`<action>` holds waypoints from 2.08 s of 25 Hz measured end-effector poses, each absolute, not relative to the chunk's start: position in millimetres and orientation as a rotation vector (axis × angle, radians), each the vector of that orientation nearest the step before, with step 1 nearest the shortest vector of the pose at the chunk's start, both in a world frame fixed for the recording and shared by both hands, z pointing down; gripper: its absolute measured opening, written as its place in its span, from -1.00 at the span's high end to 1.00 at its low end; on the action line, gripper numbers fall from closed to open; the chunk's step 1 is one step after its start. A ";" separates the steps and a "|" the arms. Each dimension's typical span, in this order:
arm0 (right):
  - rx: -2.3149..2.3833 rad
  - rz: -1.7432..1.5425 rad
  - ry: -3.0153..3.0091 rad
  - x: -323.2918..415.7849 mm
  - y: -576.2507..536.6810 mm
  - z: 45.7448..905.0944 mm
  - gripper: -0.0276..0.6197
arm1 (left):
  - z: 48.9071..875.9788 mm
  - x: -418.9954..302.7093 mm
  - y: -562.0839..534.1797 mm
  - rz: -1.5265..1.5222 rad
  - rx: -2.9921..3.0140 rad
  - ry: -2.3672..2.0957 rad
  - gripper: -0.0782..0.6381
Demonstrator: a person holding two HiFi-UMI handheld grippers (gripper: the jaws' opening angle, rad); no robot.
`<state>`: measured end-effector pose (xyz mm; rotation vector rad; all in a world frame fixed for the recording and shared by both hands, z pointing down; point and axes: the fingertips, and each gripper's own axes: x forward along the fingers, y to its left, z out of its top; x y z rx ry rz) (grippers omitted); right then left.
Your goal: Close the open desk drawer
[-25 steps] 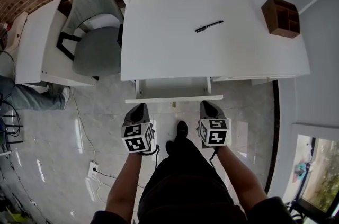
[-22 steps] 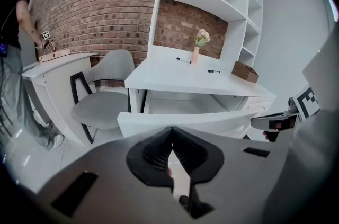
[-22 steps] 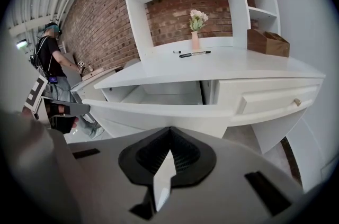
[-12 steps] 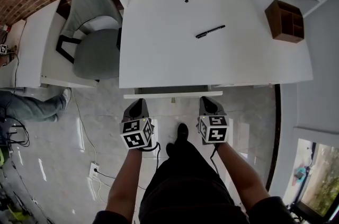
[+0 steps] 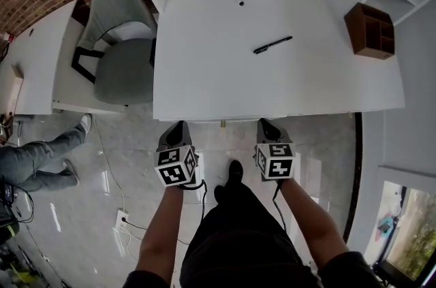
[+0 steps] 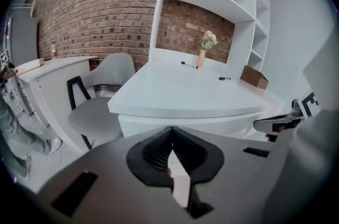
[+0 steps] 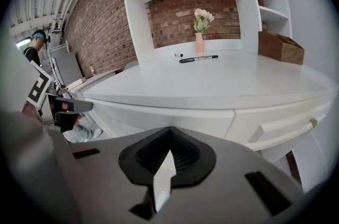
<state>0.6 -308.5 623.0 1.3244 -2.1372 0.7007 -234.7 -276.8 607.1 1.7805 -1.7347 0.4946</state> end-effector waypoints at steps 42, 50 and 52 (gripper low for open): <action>1.528 0.481 -2.469 5.4 -176.4 467.4 0.90 | 471.6 -211.7 -146.8 0.353 2.114 -1.810 0.76; 1.592 0.420 -2.516 11.8 -132.6 433.9 0.90 | 440.5 -209.0 -103.9 0.290 2.178 -1.831 0.76; 1.605 0.398 -2.525 12.1 -122.9 425.7 0.90 | 435.8 -209.6 -93.9 0.277 2.187 -1.831 0.76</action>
